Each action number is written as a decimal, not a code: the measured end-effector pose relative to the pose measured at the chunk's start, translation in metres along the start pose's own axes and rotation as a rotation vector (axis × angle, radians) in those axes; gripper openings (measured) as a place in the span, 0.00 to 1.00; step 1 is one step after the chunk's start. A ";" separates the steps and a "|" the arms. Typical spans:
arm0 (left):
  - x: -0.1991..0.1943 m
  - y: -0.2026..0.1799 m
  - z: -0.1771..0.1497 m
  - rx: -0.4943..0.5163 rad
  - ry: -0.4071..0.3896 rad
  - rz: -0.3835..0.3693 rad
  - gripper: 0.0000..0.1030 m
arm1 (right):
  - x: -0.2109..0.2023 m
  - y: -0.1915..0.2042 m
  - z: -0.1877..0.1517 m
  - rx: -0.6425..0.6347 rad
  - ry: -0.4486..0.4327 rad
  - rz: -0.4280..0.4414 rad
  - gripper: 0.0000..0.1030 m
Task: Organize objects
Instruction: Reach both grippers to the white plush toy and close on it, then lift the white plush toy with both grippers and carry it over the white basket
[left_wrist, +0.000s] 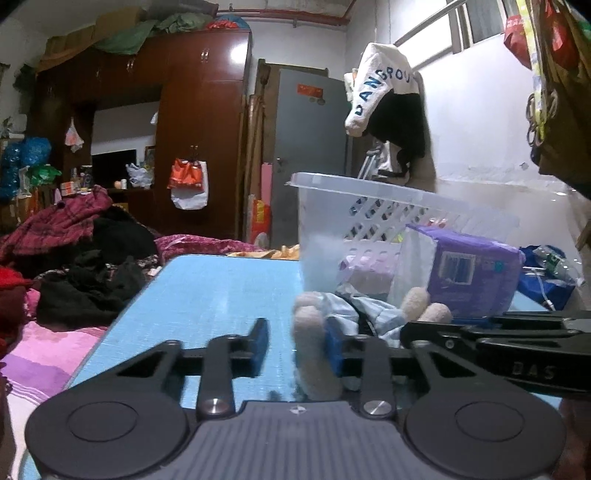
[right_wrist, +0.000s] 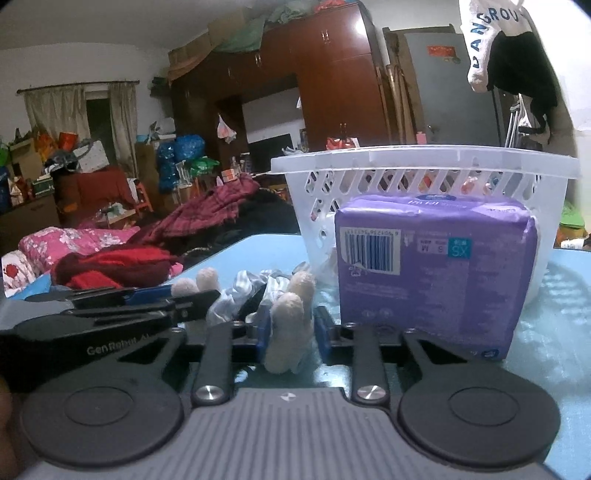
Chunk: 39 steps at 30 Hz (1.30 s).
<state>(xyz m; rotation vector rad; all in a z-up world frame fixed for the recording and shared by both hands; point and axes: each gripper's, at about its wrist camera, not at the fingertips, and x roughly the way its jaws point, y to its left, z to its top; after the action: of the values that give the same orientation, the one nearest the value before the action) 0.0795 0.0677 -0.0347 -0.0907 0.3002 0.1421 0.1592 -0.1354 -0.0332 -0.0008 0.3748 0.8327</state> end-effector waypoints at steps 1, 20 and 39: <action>-0.001 0.000 -0.001 -0.002 -0.006 -0.007 0.24 | -0.001 0.000 0.000 -0.002 -0.002 0.001 0.20; -0.081 -0.016 0.010 0.009 -0.227 -0.124 0.18 | -0.074 0.003 0.014 -0.092 -0.196 0.125 0.15; -0.059 -0.076 0.143 0.111 -0.351 -0.209 0.18 | -0.110 -0.003 0.114 -0.198 -0.365 0.018 0.15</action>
<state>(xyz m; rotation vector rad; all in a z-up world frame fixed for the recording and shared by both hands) 0.0762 0.0014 0.1247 0.0138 -0.0523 -0.0667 0.1310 -0.2003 0.1086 -0.0298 -0.0516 0.8655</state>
